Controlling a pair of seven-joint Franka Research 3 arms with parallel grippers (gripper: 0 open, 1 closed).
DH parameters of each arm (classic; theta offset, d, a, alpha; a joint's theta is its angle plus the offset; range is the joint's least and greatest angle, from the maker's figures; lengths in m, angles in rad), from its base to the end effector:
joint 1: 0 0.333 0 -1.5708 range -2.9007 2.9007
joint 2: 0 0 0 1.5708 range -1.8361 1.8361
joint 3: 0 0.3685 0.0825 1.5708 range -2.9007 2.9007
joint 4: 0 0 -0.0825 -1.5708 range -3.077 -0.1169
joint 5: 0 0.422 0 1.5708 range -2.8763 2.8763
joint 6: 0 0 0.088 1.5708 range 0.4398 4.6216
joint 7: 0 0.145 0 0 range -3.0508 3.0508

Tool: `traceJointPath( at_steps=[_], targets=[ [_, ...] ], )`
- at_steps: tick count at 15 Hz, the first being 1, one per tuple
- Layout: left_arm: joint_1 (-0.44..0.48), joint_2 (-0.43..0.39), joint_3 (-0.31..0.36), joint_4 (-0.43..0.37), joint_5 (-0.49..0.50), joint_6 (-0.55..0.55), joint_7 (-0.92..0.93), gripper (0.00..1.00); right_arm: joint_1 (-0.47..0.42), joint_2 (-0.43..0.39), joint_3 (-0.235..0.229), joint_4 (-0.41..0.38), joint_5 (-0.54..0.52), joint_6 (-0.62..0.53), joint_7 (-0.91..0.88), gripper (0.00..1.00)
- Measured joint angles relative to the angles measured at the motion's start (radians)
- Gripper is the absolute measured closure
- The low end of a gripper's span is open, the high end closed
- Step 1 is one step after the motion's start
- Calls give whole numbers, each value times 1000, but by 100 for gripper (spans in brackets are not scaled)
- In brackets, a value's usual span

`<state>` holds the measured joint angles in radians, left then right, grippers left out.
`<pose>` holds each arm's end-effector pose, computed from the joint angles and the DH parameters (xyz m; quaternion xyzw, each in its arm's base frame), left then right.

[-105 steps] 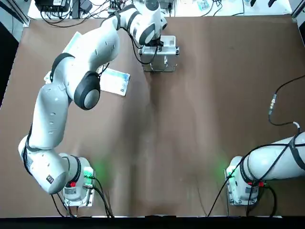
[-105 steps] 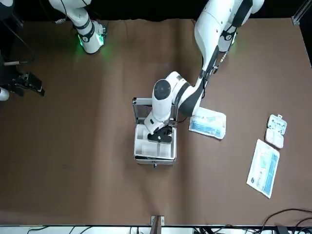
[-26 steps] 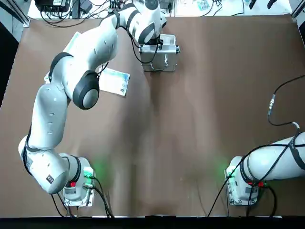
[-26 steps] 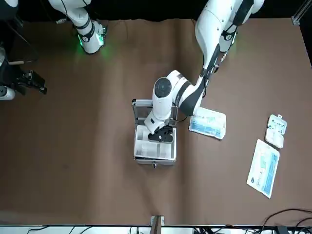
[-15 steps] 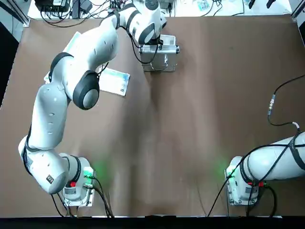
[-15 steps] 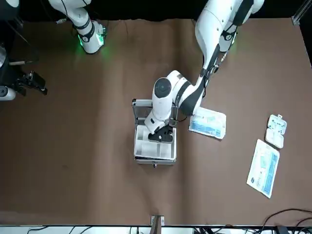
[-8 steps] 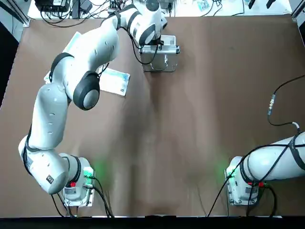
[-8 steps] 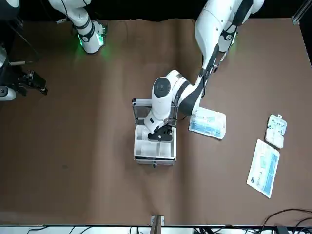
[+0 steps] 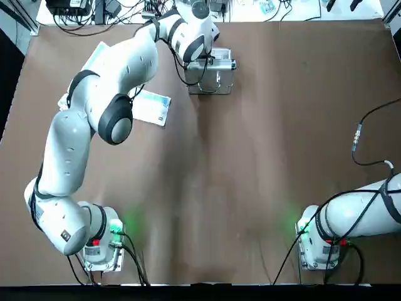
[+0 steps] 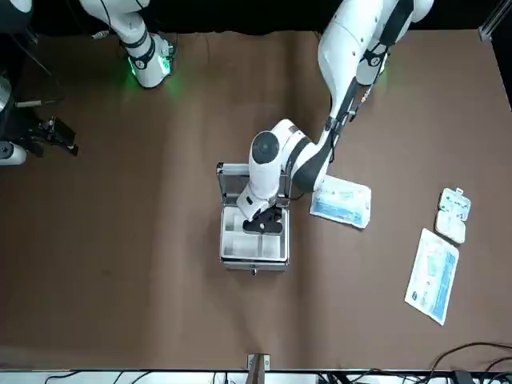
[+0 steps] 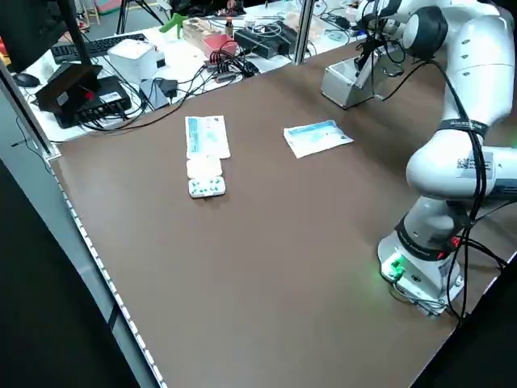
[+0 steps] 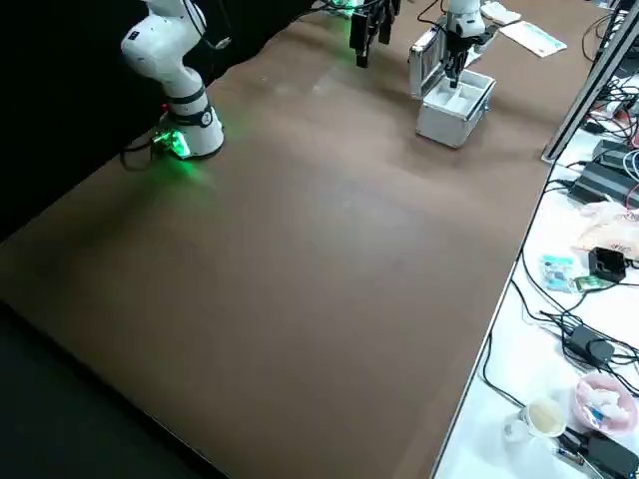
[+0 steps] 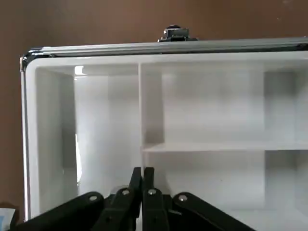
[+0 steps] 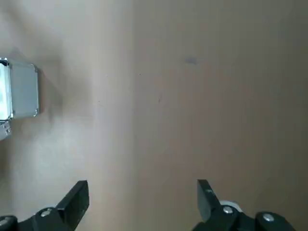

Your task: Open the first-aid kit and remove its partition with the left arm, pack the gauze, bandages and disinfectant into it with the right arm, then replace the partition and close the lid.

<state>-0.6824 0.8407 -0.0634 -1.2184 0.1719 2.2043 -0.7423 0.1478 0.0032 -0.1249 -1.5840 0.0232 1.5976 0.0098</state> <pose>0.6412 -0.5574 0.2627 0.9954 -0.0351 0.0878 0.0128 0.5962 0.0171 0.6328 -0.9999 -0.0063 -0.0050 0.0115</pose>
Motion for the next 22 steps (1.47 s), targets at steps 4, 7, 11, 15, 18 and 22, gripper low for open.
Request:
traceJointPath(
  at_steps=[4,7,11,15,18,22],
  targets=[
    [0,0,0,0,0,0,0,97,0,0,0,0,0,1,0,1],
    [0,1,0,-1,0,1,1,92,0,0,0,0,0,2,0,1],
    [1,1,1,-1,0,1,1,73,0,0,0,0,0,2,0,1],
    [1,-1,0,3,0,1,0,66,0,0,0,0,0,2,0,1],
    [5,-18,0,11,-21,-8,-3,65,1,0,0,0,0,1,0,1],
    [12,-66,1,13,-60,-32,-3,51,1,0,0,0,0,1,0,1]
  ],
)
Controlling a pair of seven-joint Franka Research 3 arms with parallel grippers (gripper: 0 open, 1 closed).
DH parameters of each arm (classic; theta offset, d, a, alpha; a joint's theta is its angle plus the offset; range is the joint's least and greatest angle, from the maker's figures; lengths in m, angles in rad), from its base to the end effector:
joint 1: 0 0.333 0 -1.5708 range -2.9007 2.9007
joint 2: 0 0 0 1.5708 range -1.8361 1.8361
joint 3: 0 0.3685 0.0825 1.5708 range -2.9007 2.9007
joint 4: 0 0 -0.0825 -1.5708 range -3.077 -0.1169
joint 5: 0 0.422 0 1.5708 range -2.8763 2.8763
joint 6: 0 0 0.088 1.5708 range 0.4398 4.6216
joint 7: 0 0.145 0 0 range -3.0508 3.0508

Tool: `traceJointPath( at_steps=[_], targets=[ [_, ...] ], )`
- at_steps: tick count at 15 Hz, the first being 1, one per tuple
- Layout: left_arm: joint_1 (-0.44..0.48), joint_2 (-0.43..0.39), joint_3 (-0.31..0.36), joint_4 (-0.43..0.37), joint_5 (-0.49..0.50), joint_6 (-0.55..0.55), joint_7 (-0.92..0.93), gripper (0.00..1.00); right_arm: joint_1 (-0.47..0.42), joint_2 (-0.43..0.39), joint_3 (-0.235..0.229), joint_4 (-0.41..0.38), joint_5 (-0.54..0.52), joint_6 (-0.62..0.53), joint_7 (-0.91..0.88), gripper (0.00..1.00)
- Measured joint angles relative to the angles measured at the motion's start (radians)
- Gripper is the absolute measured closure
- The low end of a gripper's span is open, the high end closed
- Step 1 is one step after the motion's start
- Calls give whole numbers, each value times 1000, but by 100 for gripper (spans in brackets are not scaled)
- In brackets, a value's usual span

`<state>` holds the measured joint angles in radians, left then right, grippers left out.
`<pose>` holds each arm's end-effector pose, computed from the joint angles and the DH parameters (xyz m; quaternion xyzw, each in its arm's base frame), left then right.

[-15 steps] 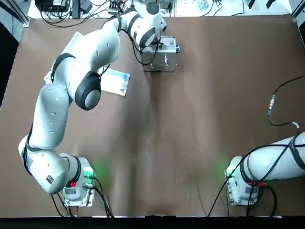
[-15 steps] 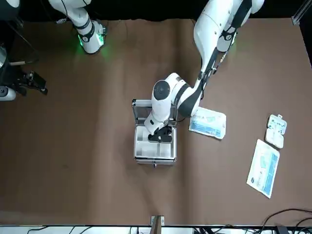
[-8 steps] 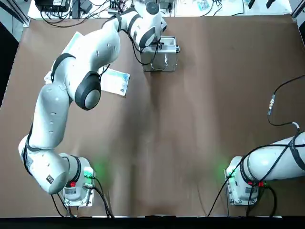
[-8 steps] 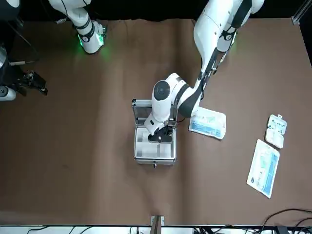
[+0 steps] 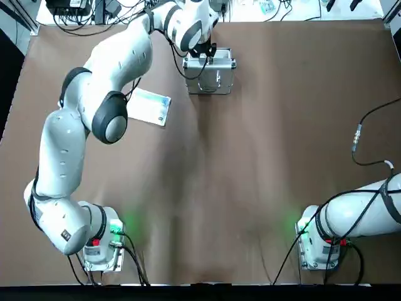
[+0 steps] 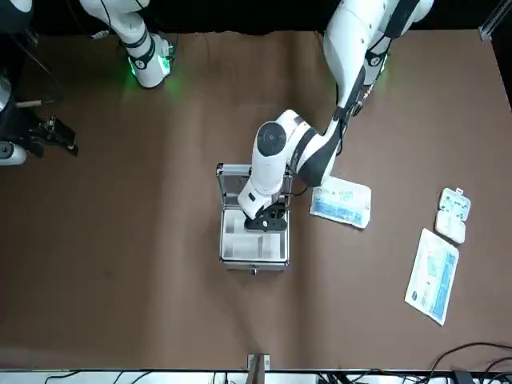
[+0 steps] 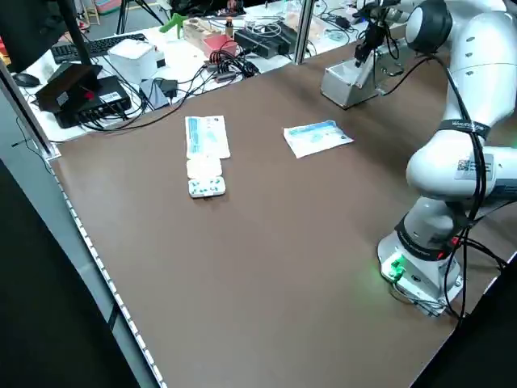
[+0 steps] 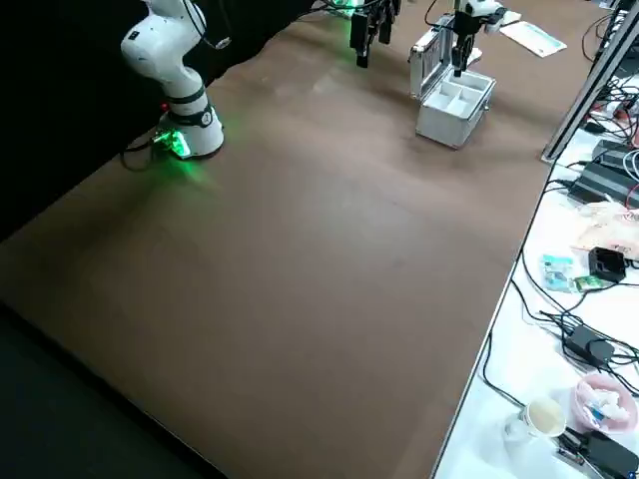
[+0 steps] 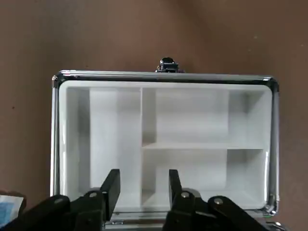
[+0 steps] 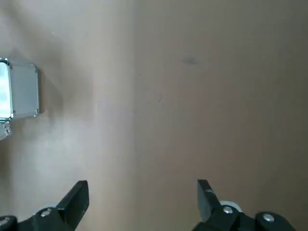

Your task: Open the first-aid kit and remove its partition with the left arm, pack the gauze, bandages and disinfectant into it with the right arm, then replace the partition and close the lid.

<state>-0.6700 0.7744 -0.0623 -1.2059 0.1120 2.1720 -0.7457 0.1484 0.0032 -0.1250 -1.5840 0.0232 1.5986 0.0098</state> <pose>0.6475 -0.5520 0.3217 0.9949 -0.0095 0.0902 0.0441 0.5964 0.0174 0.6329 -0.9999 -0.0065 -0.0055 0.0115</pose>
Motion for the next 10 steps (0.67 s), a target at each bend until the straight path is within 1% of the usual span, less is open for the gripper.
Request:
traceJointPath(
  at_steps=[1,2,3,5,7,9,10],
  targets=[
    [1,-8,1,0,-9,-8,0,51,0,0,0,0,0,0,0,1],
    [3,-16,1,0,-18,-18,0,47,0,0,0,0,0,0,0,1],
    [8,-23,1,0,-24,-24,0,41,0,0,0,0,0,0,0,1],
    [17,-36,1,0,-27,-37,0,38,0,0,0,1,0,1,0,1],
    [22,-46,1,0,-28,-41,0,24,0,0,0,1,0,2,0,1],
    [25,-60,1,0,-29,-60,0,22,0,0,0,1,0,3,0,1],
    [28,-72,1,1,-29,-78,0,15,0,0,0,2,0,3,0,1]
  ],
)
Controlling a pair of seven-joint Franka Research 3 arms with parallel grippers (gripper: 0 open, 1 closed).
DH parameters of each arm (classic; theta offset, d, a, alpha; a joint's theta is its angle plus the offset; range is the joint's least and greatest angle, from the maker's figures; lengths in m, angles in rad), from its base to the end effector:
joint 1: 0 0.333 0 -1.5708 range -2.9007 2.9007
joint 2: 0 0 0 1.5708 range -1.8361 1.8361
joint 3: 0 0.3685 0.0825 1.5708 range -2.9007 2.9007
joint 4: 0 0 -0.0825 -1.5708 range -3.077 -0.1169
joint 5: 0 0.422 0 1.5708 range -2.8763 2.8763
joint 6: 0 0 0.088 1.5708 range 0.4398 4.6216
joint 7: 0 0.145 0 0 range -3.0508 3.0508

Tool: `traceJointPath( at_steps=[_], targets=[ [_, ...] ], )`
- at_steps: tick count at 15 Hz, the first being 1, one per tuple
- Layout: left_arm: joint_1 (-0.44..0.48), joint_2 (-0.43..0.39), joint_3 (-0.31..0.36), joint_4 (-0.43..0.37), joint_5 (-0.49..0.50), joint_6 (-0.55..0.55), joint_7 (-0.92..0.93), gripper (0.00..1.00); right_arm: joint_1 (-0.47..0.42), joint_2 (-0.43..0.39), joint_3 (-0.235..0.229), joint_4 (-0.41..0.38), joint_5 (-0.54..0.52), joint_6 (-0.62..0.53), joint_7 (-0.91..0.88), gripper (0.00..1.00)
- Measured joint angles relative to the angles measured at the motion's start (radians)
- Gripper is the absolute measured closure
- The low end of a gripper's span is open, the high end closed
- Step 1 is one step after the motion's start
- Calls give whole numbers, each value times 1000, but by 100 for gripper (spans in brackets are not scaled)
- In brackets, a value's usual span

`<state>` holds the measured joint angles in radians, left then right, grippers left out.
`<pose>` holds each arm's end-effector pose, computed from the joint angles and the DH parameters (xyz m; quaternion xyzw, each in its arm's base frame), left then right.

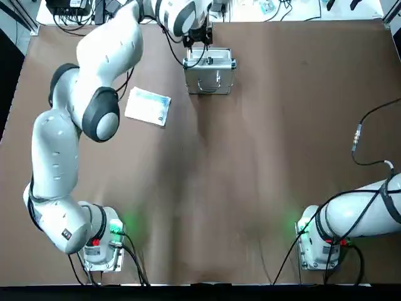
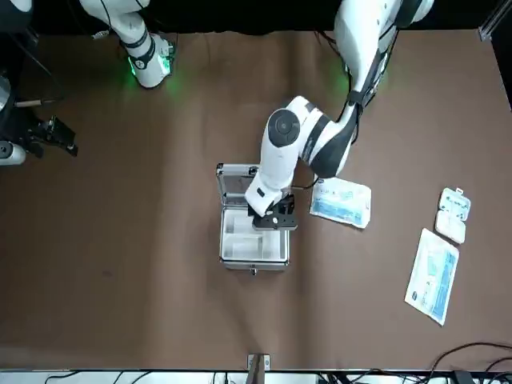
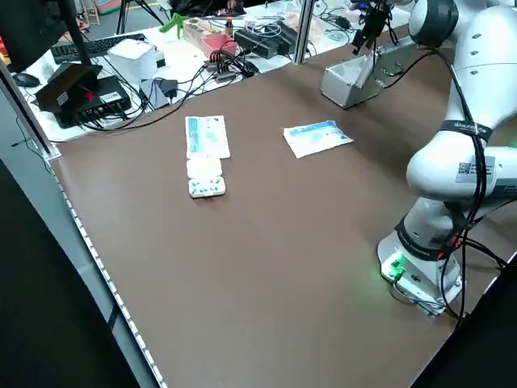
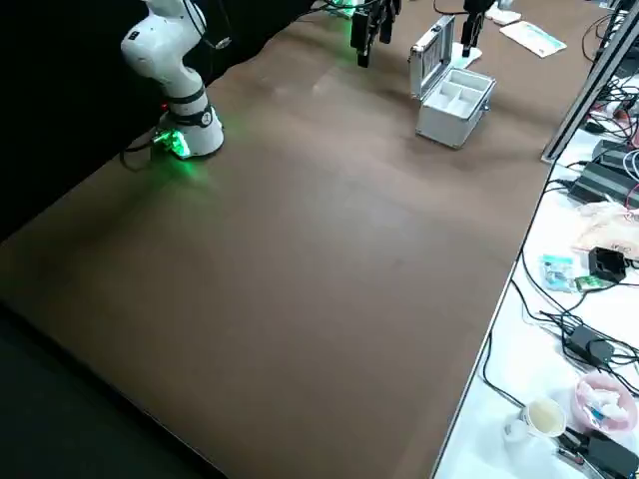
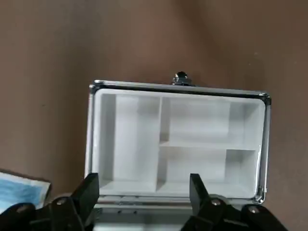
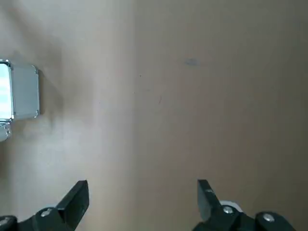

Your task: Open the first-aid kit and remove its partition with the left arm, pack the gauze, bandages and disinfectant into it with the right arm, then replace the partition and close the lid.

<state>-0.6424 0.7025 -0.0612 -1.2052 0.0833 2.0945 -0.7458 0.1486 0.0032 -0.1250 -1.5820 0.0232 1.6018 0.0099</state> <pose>0.6537 -0.5277 0.3739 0.9953 0.0127 0.0828 0.0481 0.5970 0.0175 0.6342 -0.9999 -0.0066 -0.0081 0.0115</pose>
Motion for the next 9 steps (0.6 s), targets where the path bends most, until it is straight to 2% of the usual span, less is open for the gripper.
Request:
traceJointPath(
  at_steps=[2,8,9],
  targets=[
    [11,-42,0,0,-2,-53,0,2,0,0,0,1,0,3,3,1],
    [28,-161,0,2,-41,-264,17,1,0,0,0,7,2,4,65,1],
    [28,-181,-1,2,-62,-291,18,7,0,0,0,8,2,3,65,1]
  ],
)
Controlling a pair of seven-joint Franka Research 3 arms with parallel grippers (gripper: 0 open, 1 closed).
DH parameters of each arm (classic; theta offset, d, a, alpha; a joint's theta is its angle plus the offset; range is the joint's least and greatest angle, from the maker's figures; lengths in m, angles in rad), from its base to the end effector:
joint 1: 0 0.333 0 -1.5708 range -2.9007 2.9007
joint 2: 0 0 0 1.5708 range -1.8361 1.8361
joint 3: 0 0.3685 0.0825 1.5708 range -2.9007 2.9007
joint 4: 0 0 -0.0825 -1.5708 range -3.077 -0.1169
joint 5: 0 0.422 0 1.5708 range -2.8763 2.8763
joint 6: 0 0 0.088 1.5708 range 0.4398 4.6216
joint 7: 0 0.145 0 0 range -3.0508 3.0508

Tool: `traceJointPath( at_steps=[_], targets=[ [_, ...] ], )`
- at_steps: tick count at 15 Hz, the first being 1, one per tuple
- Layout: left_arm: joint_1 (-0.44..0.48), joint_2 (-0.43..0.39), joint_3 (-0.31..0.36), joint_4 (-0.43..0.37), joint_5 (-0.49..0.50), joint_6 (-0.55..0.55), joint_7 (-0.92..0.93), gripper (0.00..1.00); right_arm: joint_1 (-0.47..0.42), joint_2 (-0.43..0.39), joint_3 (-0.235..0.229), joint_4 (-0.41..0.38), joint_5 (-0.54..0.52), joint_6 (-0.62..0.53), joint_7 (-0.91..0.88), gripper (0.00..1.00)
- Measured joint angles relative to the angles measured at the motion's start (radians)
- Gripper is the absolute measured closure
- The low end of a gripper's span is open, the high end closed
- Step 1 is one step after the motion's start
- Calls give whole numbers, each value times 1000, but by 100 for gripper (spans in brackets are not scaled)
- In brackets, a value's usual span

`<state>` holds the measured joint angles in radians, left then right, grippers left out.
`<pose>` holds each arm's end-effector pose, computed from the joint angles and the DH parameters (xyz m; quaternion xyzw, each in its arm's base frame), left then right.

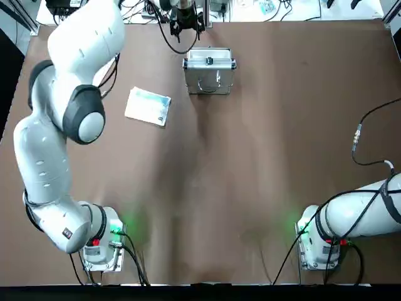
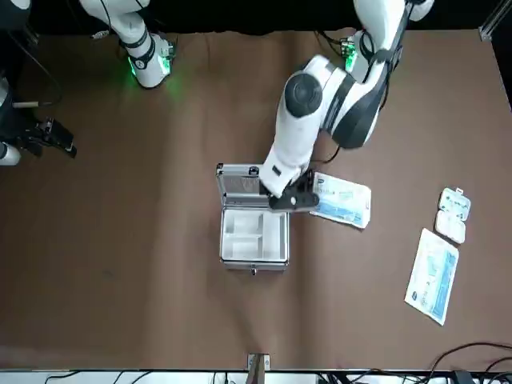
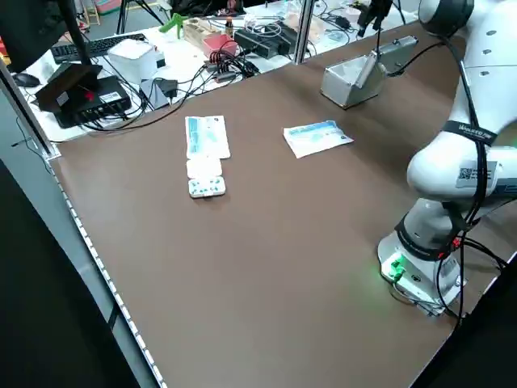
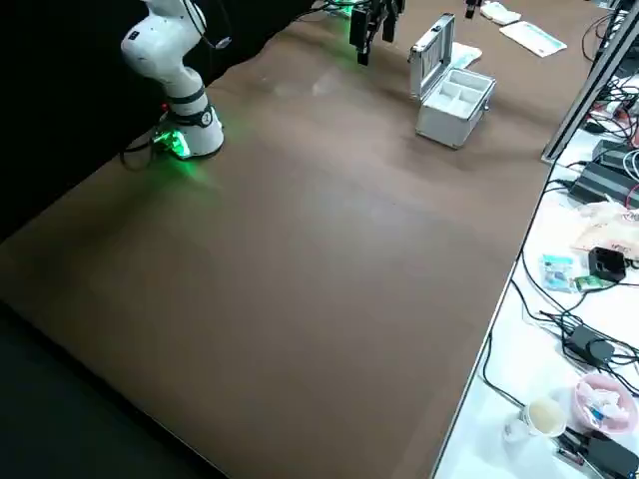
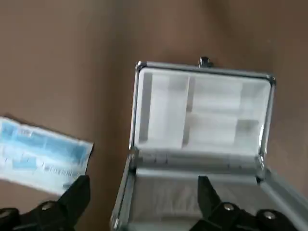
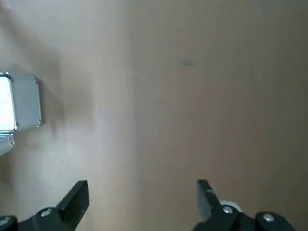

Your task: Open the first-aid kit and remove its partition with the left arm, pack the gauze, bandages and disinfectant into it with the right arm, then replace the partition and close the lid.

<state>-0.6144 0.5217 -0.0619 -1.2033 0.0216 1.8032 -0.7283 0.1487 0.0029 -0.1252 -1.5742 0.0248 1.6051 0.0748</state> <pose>0.6199 -0.4797 0.4909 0.9988 0.0286 0.0272 0.0291 0.5978 0.0177 0.6387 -0.9995 0.0259 -0.0134 0.0129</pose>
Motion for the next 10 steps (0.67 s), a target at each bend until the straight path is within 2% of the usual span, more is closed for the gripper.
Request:
traceJointPath(
  at_steps=[5,9,10],
  targets=[
    [-2,-28,-22,-10,-159,-152,1,56,0,0,0,1,0,-1,-1,1],
    [-6,-27,-64,-33,-180,-214,-6,92,0,0,0,2,0,-5,-6,1],
    [-8,-24,-68,-41,-180,-217,-7,97,0,0,0,2,0,-6,-7,1]
  ],
)
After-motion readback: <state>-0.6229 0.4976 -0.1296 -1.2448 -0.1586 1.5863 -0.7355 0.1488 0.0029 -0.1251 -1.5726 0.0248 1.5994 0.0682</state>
